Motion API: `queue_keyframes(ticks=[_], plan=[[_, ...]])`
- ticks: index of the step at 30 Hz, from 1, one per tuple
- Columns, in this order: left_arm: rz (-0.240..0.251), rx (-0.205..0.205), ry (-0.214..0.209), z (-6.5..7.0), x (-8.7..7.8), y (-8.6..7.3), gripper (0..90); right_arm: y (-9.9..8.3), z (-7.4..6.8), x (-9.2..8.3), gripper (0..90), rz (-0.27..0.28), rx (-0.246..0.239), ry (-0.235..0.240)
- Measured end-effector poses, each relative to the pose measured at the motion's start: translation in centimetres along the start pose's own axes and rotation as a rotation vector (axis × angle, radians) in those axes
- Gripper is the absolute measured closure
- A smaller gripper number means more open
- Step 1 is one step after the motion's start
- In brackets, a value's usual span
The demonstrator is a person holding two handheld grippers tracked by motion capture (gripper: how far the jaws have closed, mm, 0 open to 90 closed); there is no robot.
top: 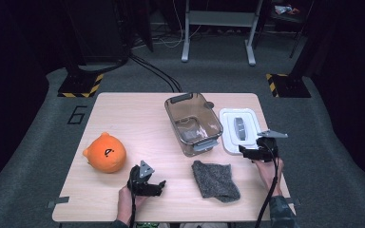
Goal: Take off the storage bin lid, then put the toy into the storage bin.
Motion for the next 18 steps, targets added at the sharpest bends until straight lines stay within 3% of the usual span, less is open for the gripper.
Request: queue_keyframes(ticks=[14, 18], plan=[[-0.002, -0.001, -0.001, 0.0, 0.0, 0.0, 12.8, -4.3, -1.1, -0.3, 4.8, -0.037, -0.082, -0.039], [-0.006, 0.001, -0.005, 0.0, -0.1, 0.0, 12.8, -5.5, -1.1, 0.0, 4.3, -0.046, -0.066, -0.031]])
Point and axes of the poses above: each handheld gripper's, and its own axes: x roughly forward along the jaws, y roughly out of its top, z roughly to its right, the point moved 1 cm from there along x, roughly forward along the jaws, and after that the axes turned 5 degrees about -z, right-handed, at the moved point
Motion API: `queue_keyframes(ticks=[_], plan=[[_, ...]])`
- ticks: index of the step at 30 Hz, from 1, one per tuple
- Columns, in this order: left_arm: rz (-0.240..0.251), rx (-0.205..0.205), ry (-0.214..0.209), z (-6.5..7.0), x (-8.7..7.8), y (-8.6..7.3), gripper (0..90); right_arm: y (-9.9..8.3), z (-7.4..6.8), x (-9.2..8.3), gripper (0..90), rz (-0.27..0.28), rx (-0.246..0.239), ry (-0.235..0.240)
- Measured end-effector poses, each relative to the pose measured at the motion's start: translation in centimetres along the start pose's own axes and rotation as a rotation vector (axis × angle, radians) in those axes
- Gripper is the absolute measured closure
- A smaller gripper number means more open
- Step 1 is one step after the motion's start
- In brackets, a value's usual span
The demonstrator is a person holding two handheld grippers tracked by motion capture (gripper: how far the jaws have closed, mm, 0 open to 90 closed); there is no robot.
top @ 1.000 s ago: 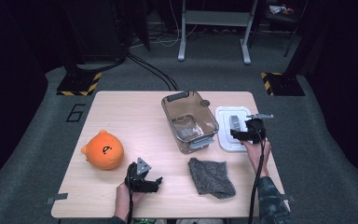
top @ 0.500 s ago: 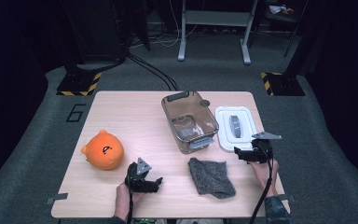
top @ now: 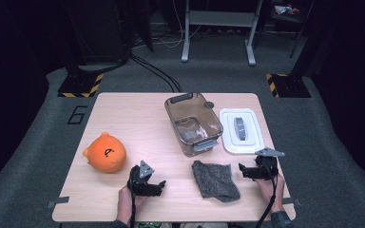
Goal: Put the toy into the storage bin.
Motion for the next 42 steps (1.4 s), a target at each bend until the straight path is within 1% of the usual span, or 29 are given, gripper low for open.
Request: queue_keyframes(ticks=[2, 3, 4, 5, 6, 8, 10, 11, 12, 13, 15, 17, 19, 21, 25, 26, 28, 29, 30, 31, 33, 34, 35, 36, 37, 38, 39, 40, 42], plan=[[0.005, -0.004, 0.005, 0.0, 0.0, 0.0, 12.8, -0.5, 0.0, 0.0, 4.1, 0.002, 0.003, -0.006], [0.001, -0.002, 0.002, 0.0, 0.0, 0.0, 12.7, -0.6, 0.1, 0.0, 3.8, 0.004, 0.008, -0.001], [-0.001, -0.003, 0.005, -0.1, 0.0, 0.0, 12.7, -0.9, 0.1, 0.0, 3.8, 0.005, 0.002, 0.014], [0.004, -0.007, 0.011, -0.1, 0.0, 0.0, 12.6, -1.1, 0.0, 0.1, 3.6, 0.004, -0.006, 0.004], [0.003, -0.012, 0.009, -0.1, 0.0, 0.0, 12.6, -1.3, 0.0, 0.2, 3.2, -0.008, -0.008, 0.002], [0.000, -0.008, 0.006, -0.2, -0.1, 0.0, 12.6, -1.4, 0.0, 0.2, 2.8, -0.014, -0.020, 0.003], [0.012, -0.022, 0.009, -0.2, 0.0, 0.0, 12.7, -1.4, -0.1, 0.2, 2.7, -0.018, -0.019, 0.001], [0.008, -0.029, -0.002, -0.3, -0.1, 0.0, 12.7, -1.4, -0.1, 0.5, 2.2, -0.037, -0.033, 0.001], [0.015, -0.034, 0.001, -0.3, -0.1, -0.1, 12.7, -1.4, -0.2, 0.6, 1.1, -0.057, -0.041, 0.005], [0.022, -0.044, -0.004, -0.4, -0.1, -0.1, 12.6, -1.4, -0.3, 0.6, 1.1, -0.057, -0.044, 0.005], [0.018, -0.044, -0.024, -0.5, -0.3, -0.1, 12.2, -1.4, -0.2, 0.7, 0.6, -0.054, -0.033, 0.018], [0.019, -0.032, -0.009, -0.5, -0.6, -0.1, 12.2, -1.5, 0.0, 0.7, 0.5, -0.047, -0.045, 0.017], [0.031, -0.034, -0.020, -0.7, -1.4, 0.0, 12.2, -1.5, -0.1, 0.7, 0.5, -0.047, -0.044, 0.017], [0.031, -0.040, -0.027, -0.9, -2.0, 0.1, 9.4, -1.5, 0.0, 0.7, 0.4, -0.047, -0.045, 0.018], [0.052, -0.038, -0.015, -1.4, -3.8, 0.4, 9.0, -1.5, 0.0, 0.7, 0.4, -0.047, -0.046, 0.019], [0.065, -0.046, -0.017, -1.5, -4.3, 0.4, 8.8, -1.5, 0.0, 0.7, 0.4, -0.047, -0.046, 0.019], [0.075, -0.053, -0.023, -1.8, -5.0, 0.6, 8.3, -1.5, 0.0, 0.7, 0.4, -0.047, -0.046, 0.019], [0.073, -0.055, -0.030, -2.1, -5.5, 0.7, 7.9, -1.5, 0.0, 0.7, 0.4, -0.046, -0.047, 0.020], [0.077, -0.065, -0.026, -2.3, -5.8, 0.8, 6.1, -1.5, 0.0, 0.7, 0.4, -0.046, -0.046, 0.019], [0.076, -0.064, -0.030, -2.5, -6.0, 0.9, 1.7, -1.5, 0.0, 0.7, 0.5, -0.046, -0.046, 0.019], [0.093, -0.072, -0.044, -2.9, -6.8, 1.1, 0.1, -1.5, 0.0, 0.7, 0.4, -0.047, -0.047, 0.019], [0.110, -0.078, -0.041, -3.0, -7.1, 1.2, 0.1, -1.5, 0.0, 0.7, 0.4, -0.047, -0.046, 0.019], [0.111, -0.068, -0.044, -3.2, -7.5, 1.4, 0.0, -1.5, 0.0, 0.7, 0.4, -0.047, -0.046, 0.019], [0.123, -0.067, -0.043, -3.6, -8.0, 1.6, 0.0, -1.5, 0.0, 0.7, 0.4, -0.047, -0.046, 0.019], [0.128, -0.066, -0.031, -3.9, -8.4, 1.8, 0.0, -1.5, 0.0, 0.7, 0.4, -0.047, -0.046, 0.019], [0.129, -0.054, -0.012, -4.4, -9.0, 2.0, 0.0, -1.5, 0.0, 0.7, 0.4, -0.046, -0.045, 0.019], [0.129, -0.048, -0.004, -4.7, -9.3, 2.1, 0.0, -1.5, 0.0, 0.7, 0.4, -0.046, -0.044, 0.018], [0.131, -0.053, 0.001, -5.1, -9.6, 2.2, 0.0, -1.5, 0.0, 0.7, 0.5, -0.046, -0.043, 0.018], [0.134, -0.066, 0.026, -6.5, -10.3, 2.3, 0.0, -1.5, 0.0, 0.7, 0.5, -0.046, -0.043, 0.018]])
Point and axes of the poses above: each handheld gripper's, and its own axes: x roughly forward along the jaws, y roughly out of its top, z roughly to its right, the point moved 1 cm from there along x, roughly forward along the jaws, and after that the axes turned 5 degrees about -z, right-handed, at the moved point
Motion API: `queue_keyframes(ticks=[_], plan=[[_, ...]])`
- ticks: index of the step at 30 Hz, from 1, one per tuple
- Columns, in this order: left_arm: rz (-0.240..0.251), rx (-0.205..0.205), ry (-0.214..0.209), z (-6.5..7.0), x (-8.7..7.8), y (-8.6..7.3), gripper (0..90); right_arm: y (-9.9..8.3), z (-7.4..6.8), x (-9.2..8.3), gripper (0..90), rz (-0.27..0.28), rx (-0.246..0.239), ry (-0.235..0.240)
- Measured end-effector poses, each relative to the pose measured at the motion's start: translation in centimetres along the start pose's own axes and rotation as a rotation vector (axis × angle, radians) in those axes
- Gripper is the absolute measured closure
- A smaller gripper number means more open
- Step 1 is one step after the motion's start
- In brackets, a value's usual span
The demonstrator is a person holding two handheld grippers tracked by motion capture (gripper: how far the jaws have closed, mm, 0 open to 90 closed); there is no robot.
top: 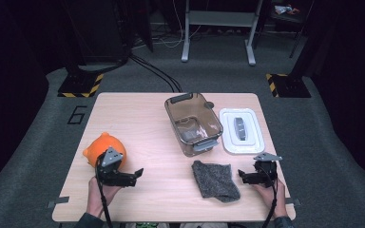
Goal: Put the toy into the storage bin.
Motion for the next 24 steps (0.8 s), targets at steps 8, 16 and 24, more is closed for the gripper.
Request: queue_keyframes(ticks=[8, 16, 24], plan=[[0.002, -0.064, 0.087, -4.9, -1.6, 0.4, 0.0, 0.0, 0.0, 0.0, 1.6, 0.000, 0.011, -0.006], [-0.036, -0.114, 0.111, -8.3, -1.4, 0.5, 0.0, 0.0, 0.0, 0.0, 1.6, 0.001, 0.010, -0.006], [-0.114, -0.118, 0.106, -9.6, 0.2, -0.2, 4.7, 0.0, 0.0, 0.0, 1.6, 0.001, 0.010, -0.006]])
Point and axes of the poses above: each handheld gripper's, and its own axes: x roughly forward along the jaws, y roughly out of its top, z roughly to its right, the point moved 1 cm from there along x, roughly forward along the jaws, and after that the axes turned 5 degrees about -z, right-handed, at the moved point
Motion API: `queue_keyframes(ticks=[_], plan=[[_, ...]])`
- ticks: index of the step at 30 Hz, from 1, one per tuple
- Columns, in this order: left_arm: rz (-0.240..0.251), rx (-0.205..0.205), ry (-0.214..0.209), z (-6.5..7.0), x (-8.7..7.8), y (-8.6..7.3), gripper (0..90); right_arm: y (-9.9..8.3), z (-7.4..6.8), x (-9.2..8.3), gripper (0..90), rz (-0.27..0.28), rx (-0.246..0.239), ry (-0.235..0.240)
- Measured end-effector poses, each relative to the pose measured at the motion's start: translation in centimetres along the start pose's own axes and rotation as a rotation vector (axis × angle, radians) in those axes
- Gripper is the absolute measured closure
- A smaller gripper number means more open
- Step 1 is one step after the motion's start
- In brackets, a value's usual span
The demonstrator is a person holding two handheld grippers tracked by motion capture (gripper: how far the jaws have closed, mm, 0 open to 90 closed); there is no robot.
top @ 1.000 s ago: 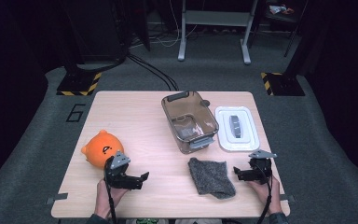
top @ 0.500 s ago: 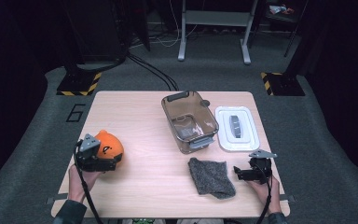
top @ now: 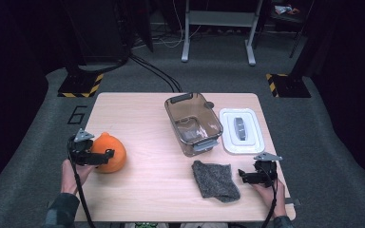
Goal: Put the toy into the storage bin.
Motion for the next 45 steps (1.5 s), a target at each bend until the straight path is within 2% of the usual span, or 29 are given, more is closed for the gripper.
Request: queue_keyframes(ticks=[4, 6, 7, 10, 13, 18, 22, 26, 34, 39, 40, 41, 45], plan=[[-0.022, 0.003, -0.027, 0.1, 0.7, -0.5, 10.4, 0.0, 0.0, 0.0, 1.6, 0.000, 0.001, 0.000], [-0.043, 0.014, -0.012, 0.2, 1.4, -0.8, 14.8, 0.0, 0.0, 0.0, 1.6, 0.000, 0.002, 0.000], [-0.032, -0.004, -0.015, 0.4, 1.8, -1.1, 16.7, 0.0, 0.0, 0.0, 1.6, 0.000, 0.001, -0.001], [-0.028, -0.007, 0.002, 0.9, 2.6, -1.9, 26.8, 0.0, 0.0, 0.0, 1.6, -0.001, -0.003, -0.001], [-0.040, -0.001, 0.029, 1.2, 2.6, -1.8, 35.7, 0.0, 0.0, 0.0, 1.7, 0.000, -0.001, -0.001], [-0.051, -0.015, 0.028, 1.1, 2.5, -1.6, 49.7, 0.0, 0.0, 0.0, 1.7, 0.000, -0.001, -0.002], [-0.027, 0.002, 0.066, 1.7, 2.3, -1.6, 57.1, 0.0, 0.0, 0.0, 1.7, 0.000, -0.001, -0.002], [-0.015, 0.034, 0.086, 2.0, 1.8, -1.5, 60.8, 0.0, 0.0, 0.0, 1.6, 0.000, -0.001, -0.001], [0.016, 0.038, 0.100, 2.0, 1.2, -0.9, 62.4, 0.0, 0.0, 0.0, 1.6, 0.000, -0.001, -0.001], [0.017, 0.039, 0.090, 2.0, 0.9, -0.5, 62.4, 0.0, 0.0, 0.0, 1.7, 0.001, 0.005, -0.002], [0.033, 0.040, 0.096, 2.1, 1.0, -0.4, 62.5, 0.0, 0.0, 0.0, 1.7, 0.001, 0.005, -0.002], [0.020, 0.042, 0.092, 2.1, 0.9, -0.3, 62.5, 0.0, 0.0, 0.0, 1.7, 0.001, 0.005, -0.002], [0.038, 0.049, 0.088, 2.4, 0.6, 0.4, 62.7, 0.0, 0.0, 0.0, 1.7, 0.002, 0.004, -0.002]])
Point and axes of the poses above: each handheld gripper's, and its own axes: x roughly forward along the jaws, y roughly out of its top, z roughly to its right, the point moved 1 cm from there along x, roughly forward along the jaws, and after that the axes turned 5 degrees about -z, right-handed, at the moved point
